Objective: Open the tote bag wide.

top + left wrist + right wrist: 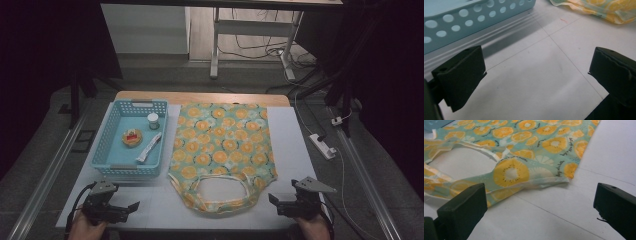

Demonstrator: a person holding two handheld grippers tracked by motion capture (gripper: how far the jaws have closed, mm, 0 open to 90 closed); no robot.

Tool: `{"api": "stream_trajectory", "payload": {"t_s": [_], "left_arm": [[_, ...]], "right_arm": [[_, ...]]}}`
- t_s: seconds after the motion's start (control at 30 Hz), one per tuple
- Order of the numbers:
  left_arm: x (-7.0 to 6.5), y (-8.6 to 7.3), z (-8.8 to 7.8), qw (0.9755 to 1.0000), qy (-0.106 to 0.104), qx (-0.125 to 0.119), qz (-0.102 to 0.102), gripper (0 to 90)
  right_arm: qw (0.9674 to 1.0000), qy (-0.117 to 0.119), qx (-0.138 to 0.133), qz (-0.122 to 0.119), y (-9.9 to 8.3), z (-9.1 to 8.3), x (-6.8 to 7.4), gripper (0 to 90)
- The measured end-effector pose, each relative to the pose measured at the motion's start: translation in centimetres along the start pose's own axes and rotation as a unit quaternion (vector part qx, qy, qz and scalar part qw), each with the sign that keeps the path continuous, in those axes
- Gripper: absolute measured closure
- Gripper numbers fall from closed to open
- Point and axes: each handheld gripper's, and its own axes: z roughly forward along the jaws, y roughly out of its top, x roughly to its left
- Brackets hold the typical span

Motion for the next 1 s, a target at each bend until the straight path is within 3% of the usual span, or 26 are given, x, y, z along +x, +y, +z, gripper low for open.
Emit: {"api": "stream_trajectory", "payload": {"t_s": [0.33,1.0], "left_arm": [[-0.07,0.02,0.17,0.9999,0.001,0.01,0.004,0.2],[0.15,-0.1,0.02,0.9999,-0.015,0.002,-0.001,0.3]], "right_arm": [[0.9999,0.006,0.008,-0.005,0.07,0.2,0.04,0.0],[0.9997,0.001,0.016,-0.017,0.19,0.39,0.3,0.0]]}}
